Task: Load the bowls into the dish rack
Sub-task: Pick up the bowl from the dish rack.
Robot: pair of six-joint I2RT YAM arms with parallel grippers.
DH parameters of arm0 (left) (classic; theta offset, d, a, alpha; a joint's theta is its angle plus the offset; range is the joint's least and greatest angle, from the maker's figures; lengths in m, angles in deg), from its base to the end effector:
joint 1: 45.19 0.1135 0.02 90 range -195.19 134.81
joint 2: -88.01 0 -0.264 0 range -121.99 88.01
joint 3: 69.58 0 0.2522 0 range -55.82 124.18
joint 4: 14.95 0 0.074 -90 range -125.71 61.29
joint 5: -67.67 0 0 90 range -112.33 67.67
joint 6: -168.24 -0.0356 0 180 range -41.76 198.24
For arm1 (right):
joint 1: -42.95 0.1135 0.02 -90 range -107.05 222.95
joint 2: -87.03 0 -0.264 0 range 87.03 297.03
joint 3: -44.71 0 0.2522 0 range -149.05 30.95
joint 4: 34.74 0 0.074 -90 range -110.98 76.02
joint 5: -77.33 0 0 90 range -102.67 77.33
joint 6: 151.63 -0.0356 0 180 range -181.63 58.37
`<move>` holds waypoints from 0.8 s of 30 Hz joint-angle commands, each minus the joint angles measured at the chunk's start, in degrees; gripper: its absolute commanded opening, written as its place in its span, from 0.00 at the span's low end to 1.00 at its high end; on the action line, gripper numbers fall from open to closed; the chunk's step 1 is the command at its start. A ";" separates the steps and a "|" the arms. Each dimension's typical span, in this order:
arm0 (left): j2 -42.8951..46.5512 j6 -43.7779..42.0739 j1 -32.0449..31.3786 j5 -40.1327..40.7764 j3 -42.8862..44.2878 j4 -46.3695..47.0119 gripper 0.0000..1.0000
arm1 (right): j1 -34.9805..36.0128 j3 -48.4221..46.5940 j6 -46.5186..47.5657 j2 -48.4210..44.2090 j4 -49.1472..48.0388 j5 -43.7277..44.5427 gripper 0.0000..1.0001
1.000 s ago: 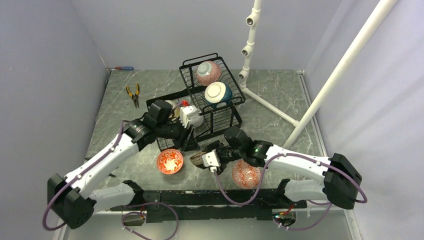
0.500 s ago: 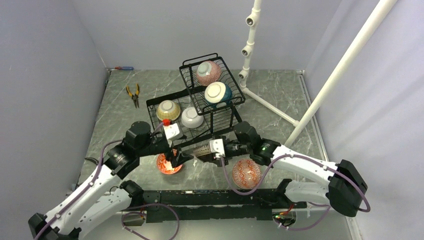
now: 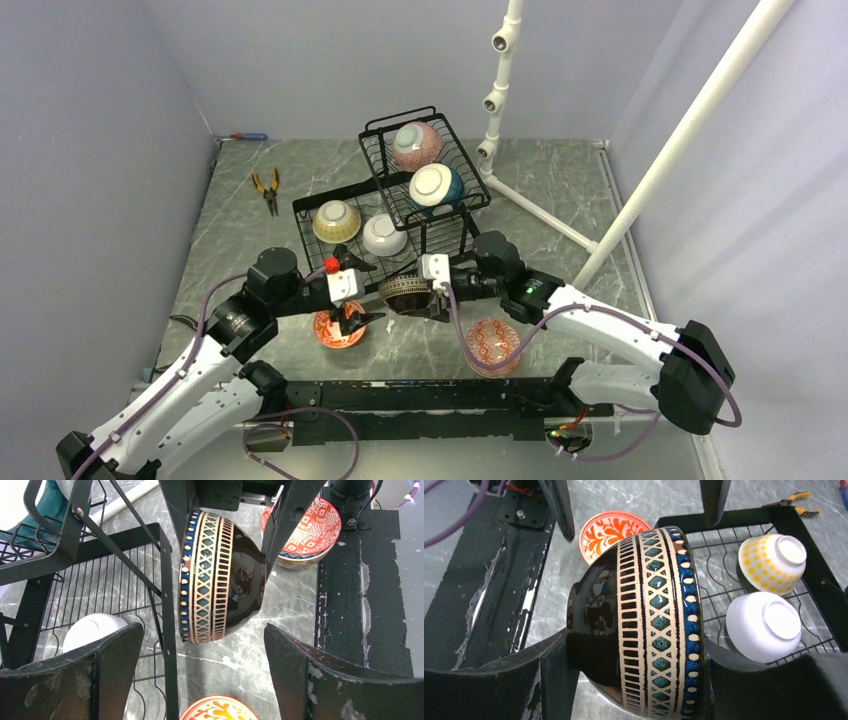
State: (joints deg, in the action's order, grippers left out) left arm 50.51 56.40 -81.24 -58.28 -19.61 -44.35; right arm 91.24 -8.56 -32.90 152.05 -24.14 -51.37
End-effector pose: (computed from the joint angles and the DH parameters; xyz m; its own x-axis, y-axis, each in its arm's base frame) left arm 0.1132 -0.1082 0.2987 0.1276 0.2796 -0.9516 0.9513 0.2370 0.1972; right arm 0.1494 0.2011 0.2627 0.2431 -0.2910 -0.9253 -0.9699 -0.0597 -0.2361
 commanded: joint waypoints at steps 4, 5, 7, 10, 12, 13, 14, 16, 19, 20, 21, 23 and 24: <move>-2.41 -1.59 -0.89 -0.46 -0.24 6.46 0.95 | -0.16 -7.23 -3.48 1.46 -4.95 -2.78 0.00; -2.68 -1.57 -1.01 -0.52 -0.38 6.94 0.95 | -0.13 -7.71 -3.43 1.84 -4.51 -2.64 0.00; -3.42 -1.75 -1.16 -0.91 -0.52 7.64 0.95 | -0.17 -8.28 -3.82 2.34 -4.38 -2.61 0.00; -4.87 -1.54 -1.42 -1.57 -0.53 8.12 0.95 | -0.15 -8.47 -4.16 2.65 -5.10 -2.64 0.00; -5.78 -0.99 -1.62 -1.31 -0.60 8.85 0.95 | -0.13 -8.57 -4.27 2.82 -5.19 -2.78 0.00; -6.29 -0.65 -1.82 -1.13 -0.69 9.24 0.95 | -0.13 -8.64 -4.21 2.96 -5.19 -2.85 0.00; -6.62 -0.45 -2.03 -1.06 -0.80 9.74 0.95 | -0.13 -8.78 -4.30 3.07 -5.13 -2.99 0.00; -7.15 -0.20 -2.44 -0.63 -1.08 10.85 0.95 | -0.17 -8.95 -4.30 3.26 -5.17 -3.17 0.00; -8.47 -0.58 -3.10 -0.08 -1.33 11.80 0.95 | -0.13 -9.05 -4.30 3.41 -5.46 -3.76 0.00; -8.90 -0.69 -3.32 0.11 -1.15 11.85 0.95 | -0.13 -8.99 -4.30 3.45 -5.63 -3.95 0.00; -9.43 -0.70 -3.51 0.22 -1.07 11.97 0.91 | -0.14 -9.00 -4.30 3.57 -5.59 -4.07 0.00; -10.27 -0.76 -3.75 0.03 -0.84 12.37 0.85 | -0.18 -9.24 -4.07 3.88 -4.90 -4.27 0.00; -10.64 -0.87 -3.96 -0.24 -0.79 12.53 0.81 | -0.14 -9.35 -4.01 4.04 -4.57 -4.36 0.00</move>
State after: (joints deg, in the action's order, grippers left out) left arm 41.00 56.09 -84.48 -58.21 -20.82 -35.12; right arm 91.24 -14.00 -36.59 156.44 -24.07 -52.64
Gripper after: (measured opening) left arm 0.875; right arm 0.657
